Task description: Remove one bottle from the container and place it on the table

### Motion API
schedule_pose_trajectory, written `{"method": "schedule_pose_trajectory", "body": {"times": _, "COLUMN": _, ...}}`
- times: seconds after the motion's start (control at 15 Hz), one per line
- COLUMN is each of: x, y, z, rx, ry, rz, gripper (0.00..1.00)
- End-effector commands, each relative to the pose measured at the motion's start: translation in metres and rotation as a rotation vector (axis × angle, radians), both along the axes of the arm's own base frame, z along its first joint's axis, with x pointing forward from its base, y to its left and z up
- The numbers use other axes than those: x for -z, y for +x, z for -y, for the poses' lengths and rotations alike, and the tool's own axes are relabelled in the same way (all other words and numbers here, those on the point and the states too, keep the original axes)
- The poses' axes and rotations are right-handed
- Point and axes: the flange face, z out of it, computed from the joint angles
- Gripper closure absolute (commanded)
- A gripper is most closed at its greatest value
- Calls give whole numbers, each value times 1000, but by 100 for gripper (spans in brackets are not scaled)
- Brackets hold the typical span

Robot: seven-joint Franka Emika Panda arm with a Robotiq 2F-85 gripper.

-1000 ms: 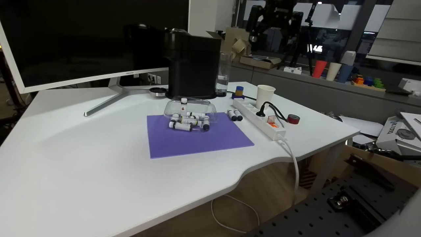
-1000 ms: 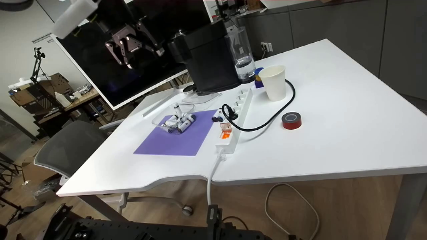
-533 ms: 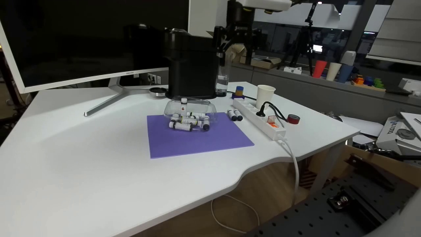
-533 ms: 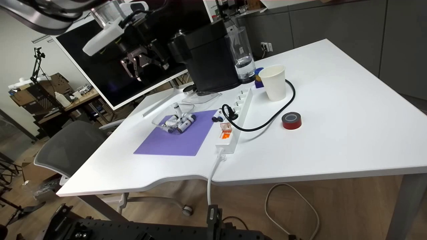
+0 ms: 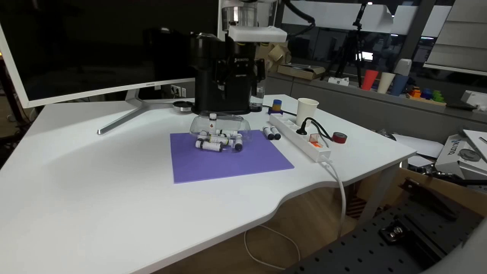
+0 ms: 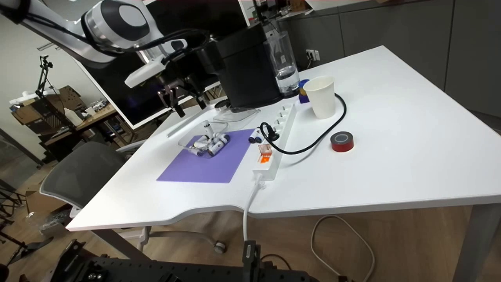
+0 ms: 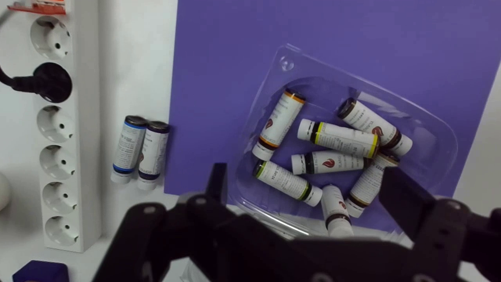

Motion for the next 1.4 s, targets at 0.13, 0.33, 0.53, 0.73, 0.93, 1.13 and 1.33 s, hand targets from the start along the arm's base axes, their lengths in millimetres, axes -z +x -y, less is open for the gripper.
{"method": "schedule_pose_trajectory", "body": {"times": 0.13, "x": 21, "y": 46, "z": -22, "rx": 34, "ry": -6, "rz": -18, "gripper": 0}}
{"method": "schedule_pose_trajectory", "body": {"times": 0.33, "x": 24, "y": 39, "z": -22, "rx": 3, "ry": -4, "rz": -7, "gripper": 0}}
{"method": "schedule_pose_trajectory", "body": {"times": 0.53, "x": 27, "y": 43, "z": -21, "rx": 4, "ry": -18, "rz": -8, "gripper": 0}}
{"method": "schedule_pose_trajectory", "body": {"times": 0.73, "x": 42, "y": 55, "z": -19, "rx": 24, "ry": -31, "rz": 23, "gripper": 0}}
{"method": "schedule_pose_trajectory", "body": {"times": 0.93, "x": 57, "y": 63, "z": -19, "rx": 26, "ry": -33, "rz": 41, "gripper": 0}}
{"method": "schedule_pose_trajectory", "body": {"times": 1.13, "x": 71, "y": 70, "z": -24, "rx": 15, "ry": -34, "rz": 51, "gripper": 0}}
{"method": "schedule_pose_trajectory", "body": {"times": 1.33, "x": 78, "y": 74, "z": -36, "rx": -8, "ry": -34, "rz": 60, "gripper": 0}}
